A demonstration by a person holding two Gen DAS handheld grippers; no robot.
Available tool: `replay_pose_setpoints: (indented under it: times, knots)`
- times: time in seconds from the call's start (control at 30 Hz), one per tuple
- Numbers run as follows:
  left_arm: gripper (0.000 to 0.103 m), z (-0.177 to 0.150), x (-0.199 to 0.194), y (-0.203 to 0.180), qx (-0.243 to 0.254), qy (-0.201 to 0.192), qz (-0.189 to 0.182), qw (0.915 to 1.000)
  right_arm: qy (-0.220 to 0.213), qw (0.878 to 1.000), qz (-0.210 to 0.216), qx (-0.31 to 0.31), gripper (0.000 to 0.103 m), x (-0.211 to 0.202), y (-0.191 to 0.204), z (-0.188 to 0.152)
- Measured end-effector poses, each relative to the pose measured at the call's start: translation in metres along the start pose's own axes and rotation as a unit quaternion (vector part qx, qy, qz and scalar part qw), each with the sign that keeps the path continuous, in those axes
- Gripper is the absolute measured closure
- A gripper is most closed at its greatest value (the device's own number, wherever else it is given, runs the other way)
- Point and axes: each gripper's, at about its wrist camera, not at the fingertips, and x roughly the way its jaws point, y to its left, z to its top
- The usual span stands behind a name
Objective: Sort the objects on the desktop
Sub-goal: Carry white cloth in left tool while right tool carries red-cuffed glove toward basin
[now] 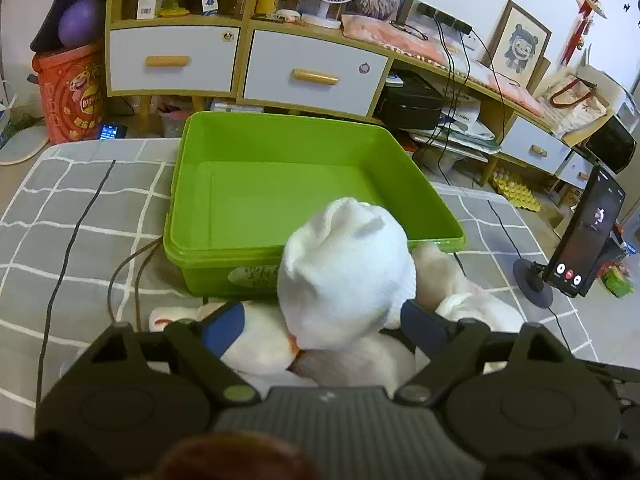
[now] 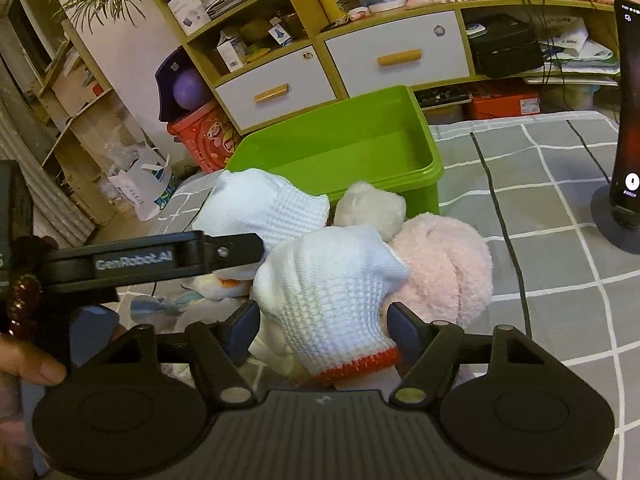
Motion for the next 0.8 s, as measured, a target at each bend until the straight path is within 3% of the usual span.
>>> replay_pose_setpoints:
  times: [0.13,0.2,0.27,0.47,0.8]
  knots:
    - [0.023,0.002,-0.001,0.0,-0.005,-0.01,-0.015,0.9998,-0.002,1.0,0.003,0.004,0.036,0.0,-0.001,0.001]
    - [0.035,0.001,0.0,0.0,-0.01,-0.014,-0.022,0.9996,-0.004,1.0,0.006,0.005,0.04,-0.001,-0.001,0.0]
    - [0.039,0.002,0.003,0.001,-0.015,-0.016,-0.03,0.9993,-0.006,1.0,0.006,0.005,0.042,-0.001,-0.001,0.001]
    - [0.045,0.001,0.004,0.0,-0.006,-0.023,-0.033,0.9992,-0.011,1.0,0.007,0.018,0.048,-0.004,-0.003,0.001]
    - [0.051,0.005,-0.012,0.008,-0.035,-0.037,-0.049,0.9975,-0.023,0.999,0.011,0.03,0.05,-0.016,0.003,0.006]
